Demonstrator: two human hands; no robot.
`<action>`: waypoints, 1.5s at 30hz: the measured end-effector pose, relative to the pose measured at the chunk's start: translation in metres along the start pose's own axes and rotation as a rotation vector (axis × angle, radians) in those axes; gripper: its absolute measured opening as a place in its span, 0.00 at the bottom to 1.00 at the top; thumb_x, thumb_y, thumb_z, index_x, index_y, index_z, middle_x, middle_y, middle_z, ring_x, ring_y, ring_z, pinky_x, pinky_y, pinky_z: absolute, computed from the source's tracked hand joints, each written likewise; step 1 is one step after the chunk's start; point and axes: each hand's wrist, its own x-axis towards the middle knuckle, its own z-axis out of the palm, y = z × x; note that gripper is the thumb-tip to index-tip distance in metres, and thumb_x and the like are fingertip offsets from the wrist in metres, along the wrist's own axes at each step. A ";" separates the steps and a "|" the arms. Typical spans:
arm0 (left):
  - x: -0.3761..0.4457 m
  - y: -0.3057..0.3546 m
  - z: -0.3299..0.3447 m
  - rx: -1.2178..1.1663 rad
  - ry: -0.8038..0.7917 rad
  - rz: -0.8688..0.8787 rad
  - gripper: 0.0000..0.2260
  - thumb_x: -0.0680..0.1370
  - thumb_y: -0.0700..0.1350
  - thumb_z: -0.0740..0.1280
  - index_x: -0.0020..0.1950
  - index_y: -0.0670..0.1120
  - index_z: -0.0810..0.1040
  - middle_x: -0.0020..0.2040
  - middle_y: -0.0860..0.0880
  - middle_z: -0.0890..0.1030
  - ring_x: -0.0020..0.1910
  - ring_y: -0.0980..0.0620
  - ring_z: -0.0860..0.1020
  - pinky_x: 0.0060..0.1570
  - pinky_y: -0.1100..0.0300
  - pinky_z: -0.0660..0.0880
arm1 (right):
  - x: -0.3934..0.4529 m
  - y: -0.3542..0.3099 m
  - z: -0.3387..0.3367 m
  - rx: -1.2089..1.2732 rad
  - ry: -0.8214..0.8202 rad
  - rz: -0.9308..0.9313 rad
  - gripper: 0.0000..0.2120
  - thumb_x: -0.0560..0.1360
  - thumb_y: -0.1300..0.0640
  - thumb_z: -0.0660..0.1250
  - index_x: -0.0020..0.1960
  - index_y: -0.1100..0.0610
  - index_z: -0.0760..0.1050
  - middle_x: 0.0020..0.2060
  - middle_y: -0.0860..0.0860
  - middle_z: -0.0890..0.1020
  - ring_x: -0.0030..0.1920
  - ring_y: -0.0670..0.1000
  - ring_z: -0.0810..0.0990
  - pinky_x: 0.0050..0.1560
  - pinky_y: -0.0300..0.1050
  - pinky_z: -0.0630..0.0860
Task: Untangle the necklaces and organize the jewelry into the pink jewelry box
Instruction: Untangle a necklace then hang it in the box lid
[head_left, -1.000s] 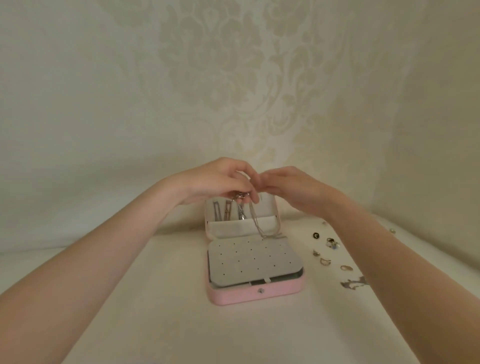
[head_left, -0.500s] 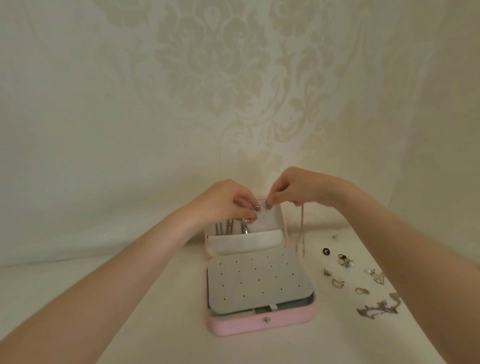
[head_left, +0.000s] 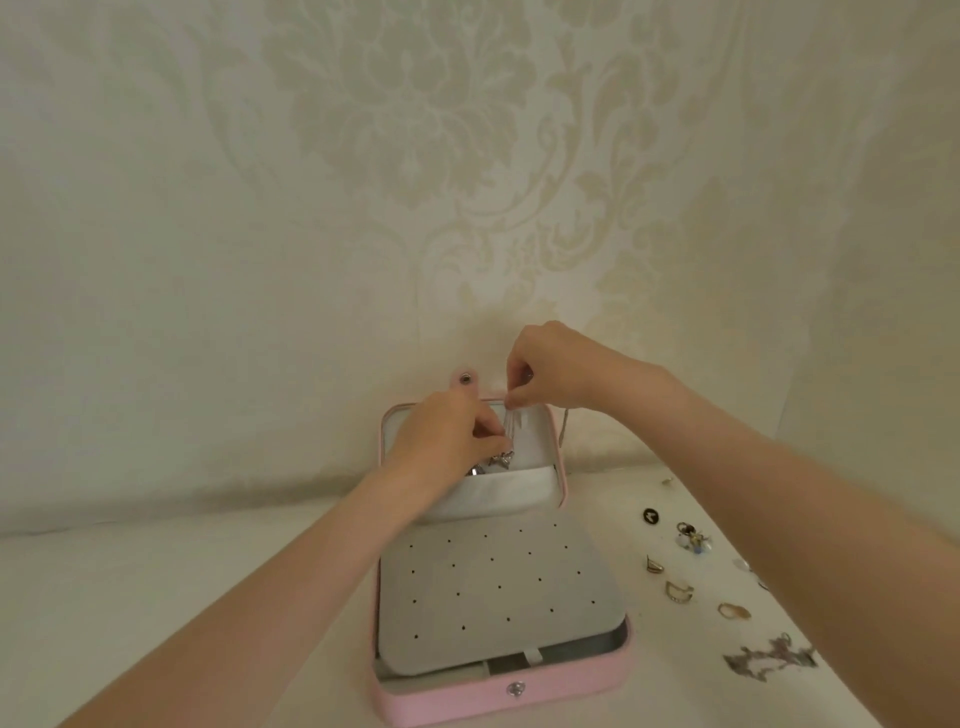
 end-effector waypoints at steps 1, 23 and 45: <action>-0.001 0.000 0.002 0.020 -0.003 0.002 0.03 0.72 0.44 0.72 0.40 0.46 0.83 0.33 0.52 0.80 0.34 0.52 0.78 0.37 0.59 0.72 | 0.002 0.000 0.001 -0.011 -0.009 -0.005 0.05 0.70 0.59 0.73 0.38 0.58 0.78 0.30 0.47 0.73 0.39 0.51 0.75 0.38 0.42 0.71; -0.005 0.009 -0.007 -0.162 0.131 -0.112 0.07 0.73 0.45 0.70 0.50 0.50 0.83 0.29 0.54 0.65 0.27 0.58 0.64 0.31 0.75 0.65 | 0.003 -0.005 0.005 0.084 -0.031 -0.113 0.05 0.71 0.62 0.70 0.45 0.62 0.82 0.30 0.49 0.76 0.32 0.45 0.71 0.33 0.32 0.65; -0.010 0.003 0.006 -0.077 0.325 -0.158 0.06 0.75 0.44 0.67 0.47 0.46 0.84 0.30 0.52 0.76 0.36 0.50 0.75 0.36 0.63 0.65 | -0.007 0.007 0.023 0.225 0.139 -0.051 0.05 0.71 0.66 0.69 0.46 0.62 0.82 0.39 0.52 0.81 0.33 0.40 0.72 0.36 0.25 0.67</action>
